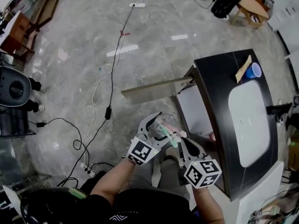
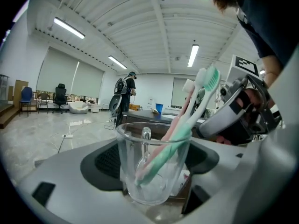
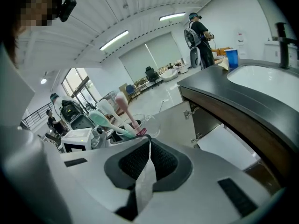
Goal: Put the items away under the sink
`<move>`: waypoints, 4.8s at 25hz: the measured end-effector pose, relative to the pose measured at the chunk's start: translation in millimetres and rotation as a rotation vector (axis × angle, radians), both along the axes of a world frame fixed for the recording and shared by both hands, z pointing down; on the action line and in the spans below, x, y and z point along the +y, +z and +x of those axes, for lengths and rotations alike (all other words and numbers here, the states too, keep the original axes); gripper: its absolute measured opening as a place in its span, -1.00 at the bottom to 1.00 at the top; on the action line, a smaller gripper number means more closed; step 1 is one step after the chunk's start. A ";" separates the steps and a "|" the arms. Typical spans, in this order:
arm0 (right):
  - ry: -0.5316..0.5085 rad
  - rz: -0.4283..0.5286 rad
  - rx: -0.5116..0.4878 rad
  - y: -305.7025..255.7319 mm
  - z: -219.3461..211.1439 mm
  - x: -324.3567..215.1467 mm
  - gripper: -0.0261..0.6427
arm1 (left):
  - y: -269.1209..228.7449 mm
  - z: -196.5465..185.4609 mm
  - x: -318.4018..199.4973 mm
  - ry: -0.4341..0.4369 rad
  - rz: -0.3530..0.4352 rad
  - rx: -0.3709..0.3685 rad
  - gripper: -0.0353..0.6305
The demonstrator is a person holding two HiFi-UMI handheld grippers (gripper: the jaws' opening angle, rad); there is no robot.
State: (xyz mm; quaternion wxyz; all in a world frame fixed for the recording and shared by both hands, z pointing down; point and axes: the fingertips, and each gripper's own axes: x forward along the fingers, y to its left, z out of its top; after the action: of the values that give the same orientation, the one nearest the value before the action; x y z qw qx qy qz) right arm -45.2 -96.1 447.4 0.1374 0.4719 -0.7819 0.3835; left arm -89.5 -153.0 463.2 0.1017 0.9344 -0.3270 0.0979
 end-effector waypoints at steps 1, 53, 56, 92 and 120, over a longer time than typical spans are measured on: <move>0.010 -0.004 0.004 5.0 0.4 -1.4 -0.81 | 6.6 -0.8 -2.6 0.002 -0.006 -0.001 0.26; 0.076 0.010 0.257 443.3 98.8 -71.5 -0.81 | 394.3 135.2 -78.9 0.096 0.080 0.076 0.26; 0.093 0.009 0.256 459.8 109.9 -74.1 -0.81 | 407.7 149.3 -82.0 0.106 0.078 0.092 0.26; 0.287 0.115 0.356 510.8 171.9 -114.1 -0.81 | 461.9 231.0 -148.1 0.167 0.158 0.104 0.26; 0.274 0.033 0.321 509.7 153.3 -99.5 -0.81 | 445.8 177.4 -122.0 0.176 0.158 0.094 0.26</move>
State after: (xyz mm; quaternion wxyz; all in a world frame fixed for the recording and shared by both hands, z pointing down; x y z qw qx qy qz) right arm 108.0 -195.6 957.1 0.1990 0.6312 -0.6846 0.3055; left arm 87.9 -275.0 909.0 0.0342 0.9682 -0.2451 0.0365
